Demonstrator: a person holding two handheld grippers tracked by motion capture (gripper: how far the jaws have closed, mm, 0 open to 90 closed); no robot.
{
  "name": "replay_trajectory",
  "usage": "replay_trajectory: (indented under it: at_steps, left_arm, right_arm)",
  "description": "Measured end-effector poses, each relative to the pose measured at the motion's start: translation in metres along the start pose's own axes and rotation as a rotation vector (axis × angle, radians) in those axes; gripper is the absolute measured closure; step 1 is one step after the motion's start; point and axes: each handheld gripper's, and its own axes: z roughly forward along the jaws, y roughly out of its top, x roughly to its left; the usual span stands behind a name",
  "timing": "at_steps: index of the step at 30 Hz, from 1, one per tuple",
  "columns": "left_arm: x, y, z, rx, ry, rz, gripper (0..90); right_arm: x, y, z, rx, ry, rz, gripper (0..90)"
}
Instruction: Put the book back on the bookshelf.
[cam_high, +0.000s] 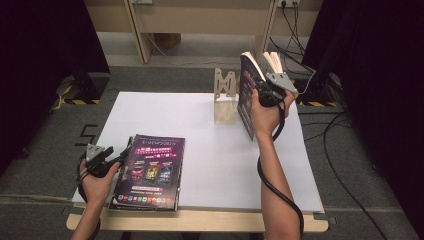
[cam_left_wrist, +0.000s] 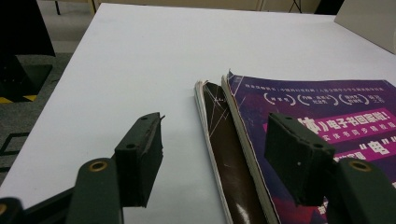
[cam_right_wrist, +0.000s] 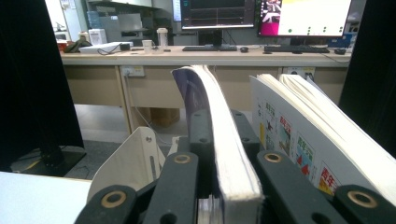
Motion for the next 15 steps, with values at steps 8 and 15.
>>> replay_trajectory:
  at_steps: [8,15]
  left_arm:
    - [0.0,0.0,0.0,-0.001,-0.001,-0.004,36.3]
    - [0.0,0.0,0.0,-0.001,-0.002,-0.005,36.3]
  right_arm:
    - [-0.001,0.001,0.01,0.008,-0.008,0.004,83.4]
    - [0.0,0.003,0.016,-0.003,-0.008,0.003,83.4]
